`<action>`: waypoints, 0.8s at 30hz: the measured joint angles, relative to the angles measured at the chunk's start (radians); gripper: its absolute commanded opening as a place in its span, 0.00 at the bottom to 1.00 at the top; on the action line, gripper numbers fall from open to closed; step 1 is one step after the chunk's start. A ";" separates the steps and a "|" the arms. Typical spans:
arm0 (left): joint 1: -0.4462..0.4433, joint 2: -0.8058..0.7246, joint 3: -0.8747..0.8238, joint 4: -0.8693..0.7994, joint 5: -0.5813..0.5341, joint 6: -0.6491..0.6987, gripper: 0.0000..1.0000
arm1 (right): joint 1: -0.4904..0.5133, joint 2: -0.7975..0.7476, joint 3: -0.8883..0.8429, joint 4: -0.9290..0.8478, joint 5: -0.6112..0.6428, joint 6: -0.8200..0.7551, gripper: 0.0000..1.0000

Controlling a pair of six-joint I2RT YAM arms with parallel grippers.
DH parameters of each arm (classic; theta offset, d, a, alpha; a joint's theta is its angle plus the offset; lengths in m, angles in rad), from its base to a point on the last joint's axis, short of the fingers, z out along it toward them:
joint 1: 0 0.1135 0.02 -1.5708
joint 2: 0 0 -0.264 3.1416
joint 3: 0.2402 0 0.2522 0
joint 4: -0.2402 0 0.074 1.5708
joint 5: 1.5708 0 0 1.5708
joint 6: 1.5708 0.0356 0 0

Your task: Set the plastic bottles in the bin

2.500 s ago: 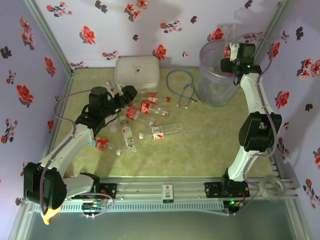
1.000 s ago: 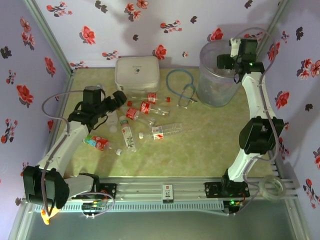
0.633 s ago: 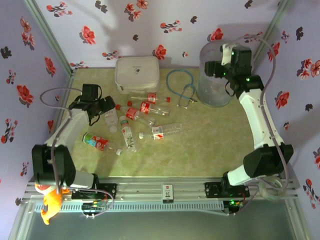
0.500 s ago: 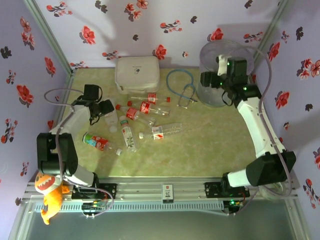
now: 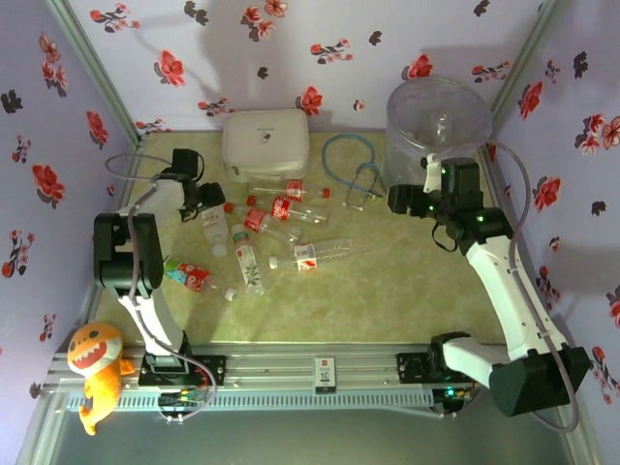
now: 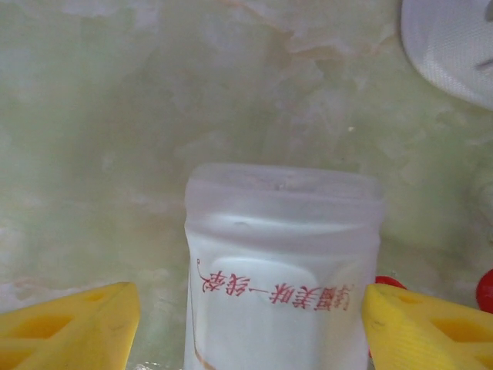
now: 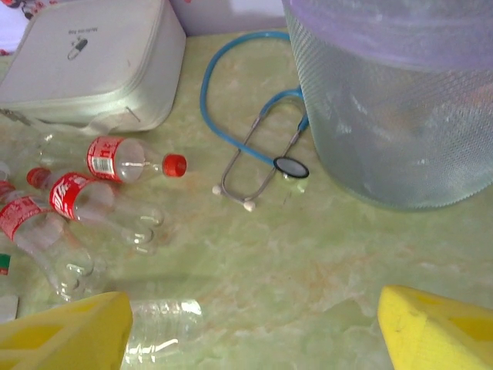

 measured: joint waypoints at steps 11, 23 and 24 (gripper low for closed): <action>0.001 0.088 0.017 -0.006 0.018 0.006 0.72 | 0.002 -0.031 -0.073 -0.014 -0.012 0.037 0.84; 0.002 0.080 0.018 -0.032 0.027 0.006 0.55 | 0.002 -0.048 -0.073 -0.023 -0.012 0.039 0.83; 0.003 0.061 0.020 -0.042 0.030 0.006 0.55 | 0.002 -0.047 -0.073 -0.023 -0.015 0.040 0.83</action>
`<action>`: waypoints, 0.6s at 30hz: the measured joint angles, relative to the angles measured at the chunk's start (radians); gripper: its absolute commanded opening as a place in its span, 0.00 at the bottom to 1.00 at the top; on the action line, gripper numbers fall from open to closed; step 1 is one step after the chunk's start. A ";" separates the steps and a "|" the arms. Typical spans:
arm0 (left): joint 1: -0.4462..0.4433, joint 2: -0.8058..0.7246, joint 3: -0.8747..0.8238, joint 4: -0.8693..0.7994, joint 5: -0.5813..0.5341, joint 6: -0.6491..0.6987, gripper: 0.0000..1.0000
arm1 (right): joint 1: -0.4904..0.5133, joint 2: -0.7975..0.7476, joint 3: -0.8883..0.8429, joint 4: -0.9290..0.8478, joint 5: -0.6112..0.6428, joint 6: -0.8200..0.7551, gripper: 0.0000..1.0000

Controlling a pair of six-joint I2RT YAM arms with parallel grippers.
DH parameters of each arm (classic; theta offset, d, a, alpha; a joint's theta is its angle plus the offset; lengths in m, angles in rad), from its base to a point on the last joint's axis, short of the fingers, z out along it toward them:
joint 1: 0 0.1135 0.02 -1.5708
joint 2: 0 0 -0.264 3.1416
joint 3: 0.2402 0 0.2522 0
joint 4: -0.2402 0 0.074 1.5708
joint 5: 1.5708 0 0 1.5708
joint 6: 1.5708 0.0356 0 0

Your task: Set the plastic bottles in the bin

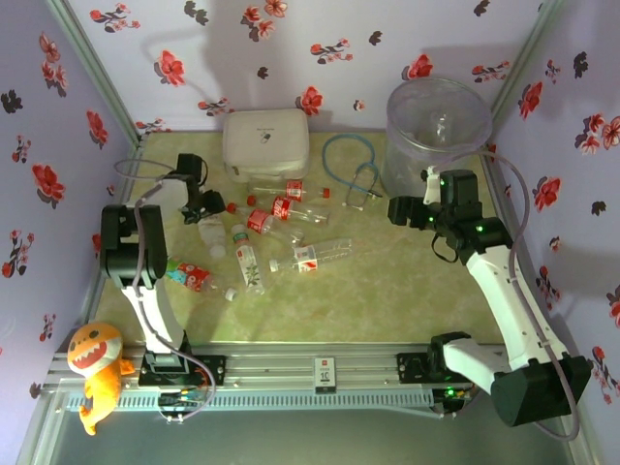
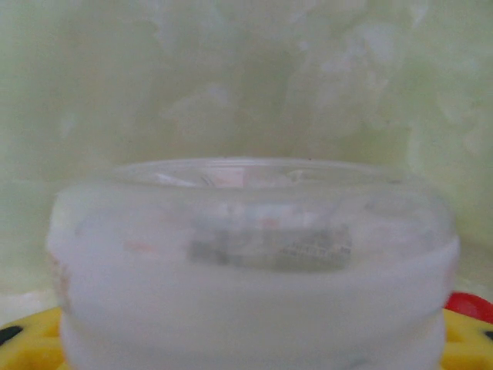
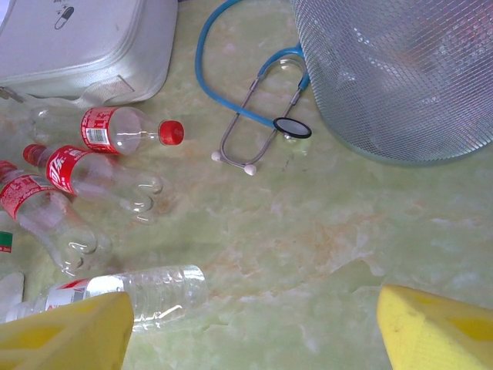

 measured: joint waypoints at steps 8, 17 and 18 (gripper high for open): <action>0.014 -0.246 0.032 -0.040 0.052 -0.004 0.54 | 0.057 0.076 0.029 0.013 -0.027 0.034 0.82; -0.075 -0.527 -0.121 0.092 0.210 -0.160 0.50 | 0.206 0.220 0.107 0.104 -0.130 0.104 0.82; -0.108 -0.529 -0.148 0.124 0.230 -0.193 0.50 | 0.227 0.242 0.118 0.121 -0.150 0.117 0.82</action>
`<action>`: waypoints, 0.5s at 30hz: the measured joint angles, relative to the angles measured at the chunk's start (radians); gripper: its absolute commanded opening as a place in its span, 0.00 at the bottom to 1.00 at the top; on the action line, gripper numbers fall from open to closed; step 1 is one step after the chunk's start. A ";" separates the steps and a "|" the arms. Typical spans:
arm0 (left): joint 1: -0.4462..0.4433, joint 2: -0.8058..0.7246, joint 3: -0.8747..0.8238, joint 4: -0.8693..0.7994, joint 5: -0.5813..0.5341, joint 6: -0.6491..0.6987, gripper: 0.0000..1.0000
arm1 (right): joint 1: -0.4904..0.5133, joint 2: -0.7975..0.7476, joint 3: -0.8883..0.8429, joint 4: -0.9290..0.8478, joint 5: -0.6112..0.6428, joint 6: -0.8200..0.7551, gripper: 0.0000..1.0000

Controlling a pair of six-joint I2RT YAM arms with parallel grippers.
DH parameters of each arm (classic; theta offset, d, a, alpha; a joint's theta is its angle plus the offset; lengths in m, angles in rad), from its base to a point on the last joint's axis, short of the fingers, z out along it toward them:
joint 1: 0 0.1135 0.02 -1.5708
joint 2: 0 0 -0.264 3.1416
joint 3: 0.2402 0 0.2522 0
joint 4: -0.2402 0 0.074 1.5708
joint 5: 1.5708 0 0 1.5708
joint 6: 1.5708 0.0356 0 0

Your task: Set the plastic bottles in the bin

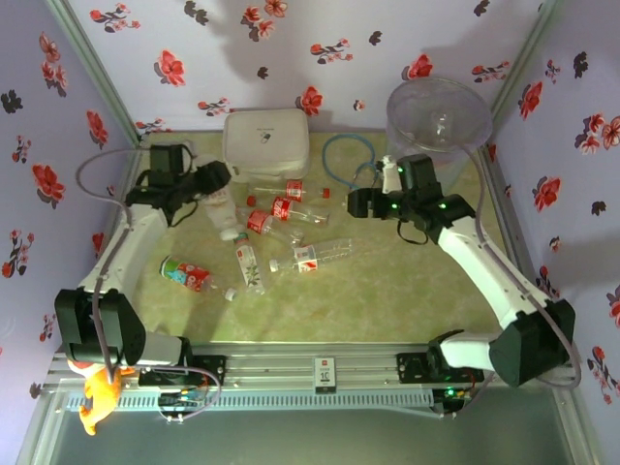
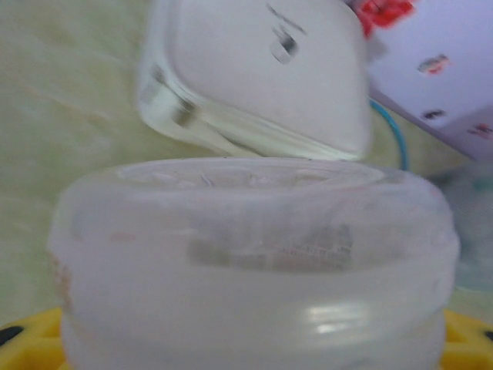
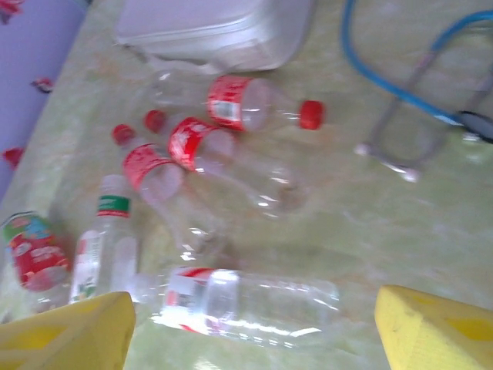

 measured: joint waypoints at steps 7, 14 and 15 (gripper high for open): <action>-0.210 0.060 -0.060 0.208 0.066 -0.183 0.49 | 0.158 0.153 0.044 0.124 -0.124 0.093 0.83; -0.306 0.112 -0.060 0.374 0.081 -0.282 0.48 | 0.215 0.230 0.044 0.274 -0.212 0.202 0.84; -0.315 0.123 -0.060 0.394 0.080 -0.291 0.48 | 0.219 0.241 0.044 0.296 -0.223 0.216 0.84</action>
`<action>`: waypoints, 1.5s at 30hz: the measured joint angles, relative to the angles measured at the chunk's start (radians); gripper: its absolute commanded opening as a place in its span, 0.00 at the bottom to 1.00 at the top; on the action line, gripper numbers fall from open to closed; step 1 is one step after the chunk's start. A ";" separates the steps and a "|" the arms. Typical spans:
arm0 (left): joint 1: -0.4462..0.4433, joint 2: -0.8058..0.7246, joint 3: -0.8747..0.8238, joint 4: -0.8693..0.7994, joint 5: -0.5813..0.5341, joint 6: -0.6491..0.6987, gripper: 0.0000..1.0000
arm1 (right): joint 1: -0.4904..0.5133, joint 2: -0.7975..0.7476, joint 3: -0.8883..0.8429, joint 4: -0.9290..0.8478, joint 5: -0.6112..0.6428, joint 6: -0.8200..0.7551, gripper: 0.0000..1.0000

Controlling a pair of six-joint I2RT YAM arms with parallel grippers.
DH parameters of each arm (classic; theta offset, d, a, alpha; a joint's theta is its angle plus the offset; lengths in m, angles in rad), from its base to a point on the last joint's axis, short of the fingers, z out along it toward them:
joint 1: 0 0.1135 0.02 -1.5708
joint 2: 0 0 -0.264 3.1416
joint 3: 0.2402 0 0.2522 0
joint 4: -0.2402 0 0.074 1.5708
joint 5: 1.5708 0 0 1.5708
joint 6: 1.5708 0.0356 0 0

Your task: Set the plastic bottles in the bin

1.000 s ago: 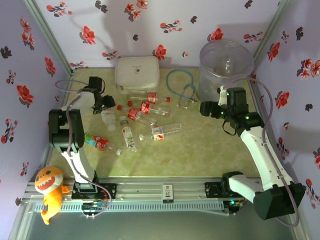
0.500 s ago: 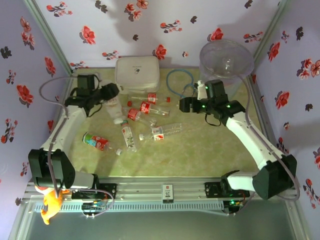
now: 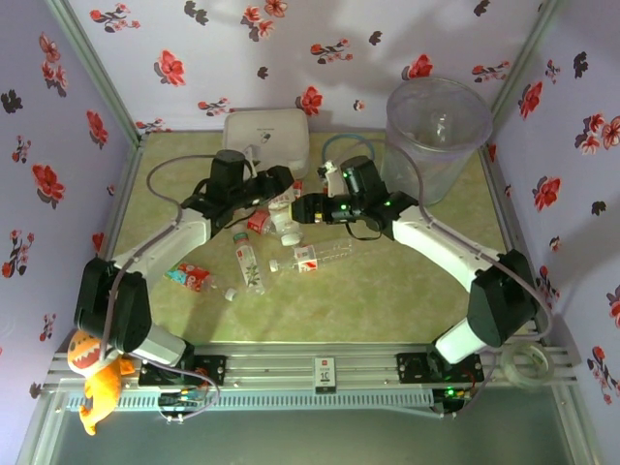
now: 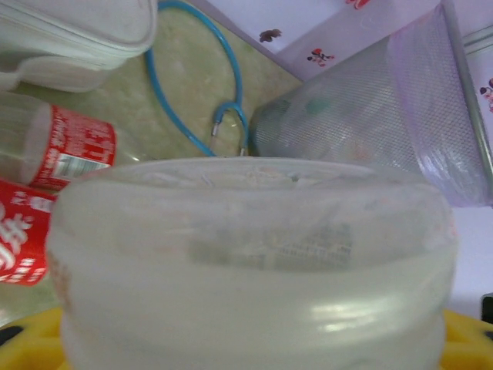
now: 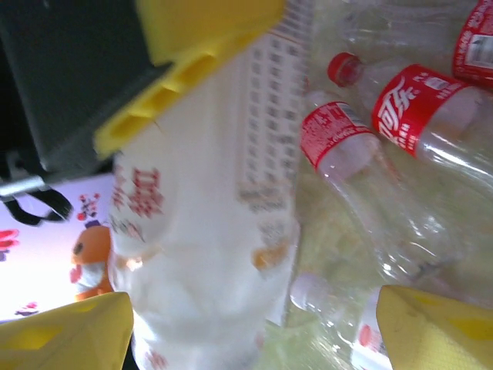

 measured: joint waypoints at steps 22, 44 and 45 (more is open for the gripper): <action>-0.044 0.061 0.000 0.146 -0.012 -0.098 0.87 | 0.023 0.084 0.022 0.064 0.008 0.053 0.61; 0.088 -0.214 -0.096 -0.058 -0.056 0.022 1.00 | -0.270 -0.074 0.343 -0.420 0.291 -0.302 0.57; 0.088 -0.229 -0.118 -0.085 -0.067 0.033 1.00 | -0.290 -0.068 0.395 -0.443 0.312 -0.325 0.57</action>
